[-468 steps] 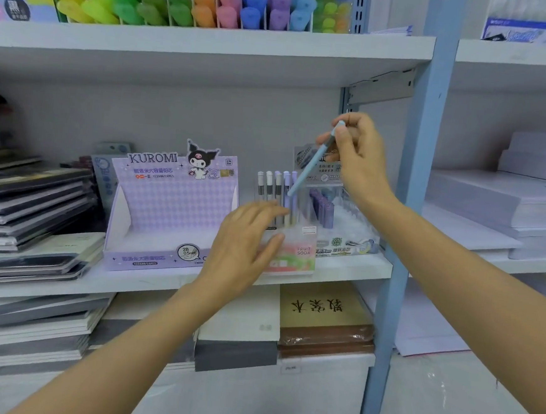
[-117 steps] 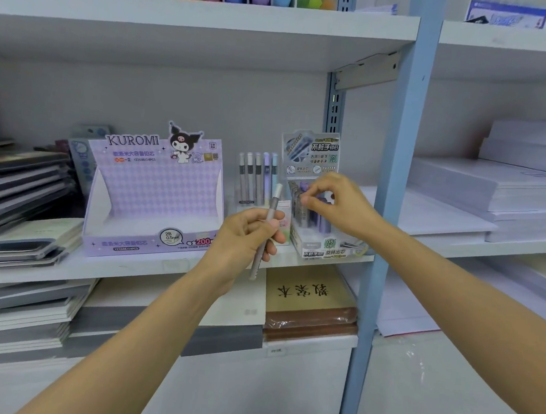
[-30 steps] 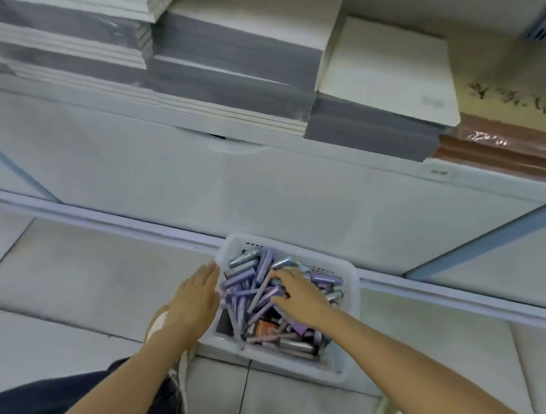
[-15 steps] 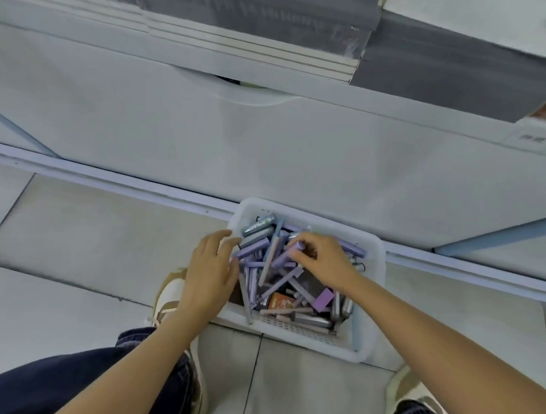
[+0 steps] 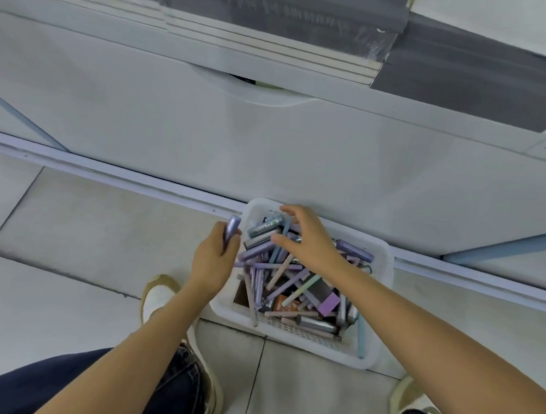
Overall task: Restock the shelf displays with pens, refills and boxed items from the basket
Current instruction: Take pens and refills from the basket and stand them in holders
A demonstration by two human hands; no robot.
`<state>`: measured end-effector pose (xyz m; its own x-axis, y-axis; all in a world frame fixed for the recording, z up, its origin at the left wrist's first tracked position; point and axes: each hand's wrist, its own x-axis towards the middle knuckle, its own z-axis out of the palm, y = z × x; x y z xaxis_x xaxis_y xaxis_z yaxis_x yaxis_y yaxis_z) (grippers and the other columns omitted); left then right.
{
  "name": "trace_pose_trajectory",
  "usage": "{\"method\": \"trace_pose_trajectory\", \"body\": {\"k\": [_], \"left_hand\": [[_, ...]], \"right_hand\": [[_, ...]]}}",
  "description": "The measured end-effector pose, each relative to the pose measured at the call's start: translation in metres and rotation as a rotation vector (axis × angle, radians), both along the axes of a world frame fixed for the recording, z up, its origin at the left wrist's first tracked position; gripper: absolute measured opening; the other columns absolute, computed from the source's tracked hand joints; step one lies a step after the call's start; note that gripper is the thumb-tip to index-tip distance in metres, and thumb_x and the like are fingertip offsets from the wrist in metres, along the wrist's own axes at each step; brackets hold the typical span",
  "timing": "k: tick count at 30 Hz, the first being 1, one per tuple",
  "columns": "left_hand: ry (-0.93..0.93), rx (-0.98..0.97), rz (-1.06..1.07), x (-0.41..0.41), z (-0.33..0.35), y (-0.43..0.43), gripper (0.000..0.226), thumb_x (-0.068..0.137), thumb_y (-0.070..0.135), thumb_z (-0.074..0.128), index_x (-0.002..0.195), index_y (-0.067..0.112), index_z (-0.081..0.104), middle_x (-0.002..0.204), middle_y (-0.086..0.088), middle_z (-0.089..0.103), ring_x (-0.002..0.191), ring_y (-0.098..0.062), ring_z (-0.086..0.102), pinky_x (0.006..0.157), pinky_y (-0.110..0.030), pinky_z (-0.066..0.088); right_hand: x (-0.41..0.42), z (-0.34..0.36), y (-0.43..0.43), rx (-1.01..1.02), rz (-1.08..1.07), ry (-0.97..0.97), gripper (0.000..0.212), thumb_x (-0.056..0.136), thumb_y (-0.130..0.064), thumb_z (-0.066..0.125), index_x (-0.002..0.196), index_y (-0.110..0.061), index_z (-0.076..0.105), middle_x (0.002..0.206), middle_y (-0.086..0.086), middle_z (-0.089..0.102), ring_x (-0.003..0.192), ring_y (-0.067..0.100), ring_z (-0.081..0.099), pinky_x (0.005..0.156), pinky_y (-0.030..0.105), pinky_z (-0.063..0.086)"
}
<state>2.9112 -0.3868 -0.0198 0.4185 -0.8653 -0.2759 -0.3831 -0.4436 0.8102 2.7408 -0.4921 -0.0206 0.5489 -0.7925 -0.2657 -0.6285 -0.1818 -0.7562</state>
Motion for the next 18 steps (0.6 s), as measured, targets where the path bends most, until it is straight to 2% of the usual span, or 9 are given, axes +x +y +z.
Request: {"method": "trace_pose_trajectory", "body": {"k": [2,4,5,8,11,15,18], "left_hand": [[0.005,0.029,0.051,0.009,-0.006,0.002,0.011,0.1,0.022,0.046,0.094,0.014,0.051,0.076,-0.005,0.057,0.062,-0.014,0.048,0.053,-0.019,0.039],[0.016,0.062,0.054,0.013,-0.012,0.005,0.011,0.1,0.023,0.047,0.096,0.013,0.052,0.08,-0.008,0.06,0.067,-0.019,0.053,0.059,-0.031,0.043],[0.018,0.072,0.05,0.014,-0.014,0.007,0.011,0.1,0.023,0.047,0.097,0.014,0.052,0.08,-0.007,0.061,0.068,-0.02,0.055,0.06,-0.032,0.045],[0.02,0.083,0.031,0.015,-0.02,0.011,0.009,0.1,0.023,0.048,0.097,0.016,0.052,0.077,0.0,0.059,0.066,-0.015,0.054,0.056,-0.024,0.044],[0.038,0.076,0.041,0.016,-0.023,0.012,0.009,0.101,0.023,0.047,0.097,0.017,0.052,0.078,0.0,0.059,0.067,-0.015,0.055,0.059,-0.026,0.046],[0.068,0.081,0.041,0.016,-0.022,0.013,0.008,0.101,0.023,0.047,0.097,0.018,0.052,0.08,0.0,0.059,0.07,-0.016,0.056,0.063,-0.029,0.048],[0.056,0.088,0.038,0.016,-0.021,0.013,0.008,0.101,0.023,0.047,0.099,0.016,0.052,0.081,-0.001,0.06,0.071,-0.016,0.057,0.063,-0.028,0.048]], "right_hand": [[0.01,-0.012,0.0,-0.079,0.085,0.111,0.066,0.085,-0.037,0.07,0.141,-0.018,0.041,0.14,0.004,0.036,0.13,0.021,0.034,0.107,0.033,0.032],[0.017,-0.023,0.006,-0.179,0.166,0.203,0.072,0.081,-0.042,0.073,0.141,-0.018,0.041,0.138,0.005,0.034,0.126,0.024,0.032,0.104,0.034,0.032],[0.019,-0.029,0.01,-0.229,0.21,0.248,0.074,0.079,-0.044,0.073,0.141,-0.018,0.041,0.135,0.005,0.035,0.123,0.024,0.034,0.103,0.036,0.034],[0.02,-0.039,0.016,-0.353,0.309,0.363,0.068,0.077,-0.053,0.07,0.131,-0.02,0.047,0.126,0.003,0.044,0.113,0.022,0.038,0.094,0.038,0.038],[0.02,-0.041,0.017,-0.396,0.388,0.371,0.061,0.08,-0.058,0.064,0.127,-0.022,0.048,0.125,-0.001,0.053,0.111,0.021,0.039,0.088,0.035,0.034],[0.023,-0.037,0.009,-0.453,0.513,0.381,0.054,0.085,-0.056,0.061,0.124,-0.019,0.051,0.115,0.001,0.06,0.107,0.02,0.047,0.091,0.033,0.03],[0.027,-0.034,0.014,-0.37,0.624,0.381,0.043,0.09,-0.048,0.06,0.12,-0.018,0.053,0.107,0.004,0.063,0.098,0.023,0.054,0.093,0.037,0.041]]}}
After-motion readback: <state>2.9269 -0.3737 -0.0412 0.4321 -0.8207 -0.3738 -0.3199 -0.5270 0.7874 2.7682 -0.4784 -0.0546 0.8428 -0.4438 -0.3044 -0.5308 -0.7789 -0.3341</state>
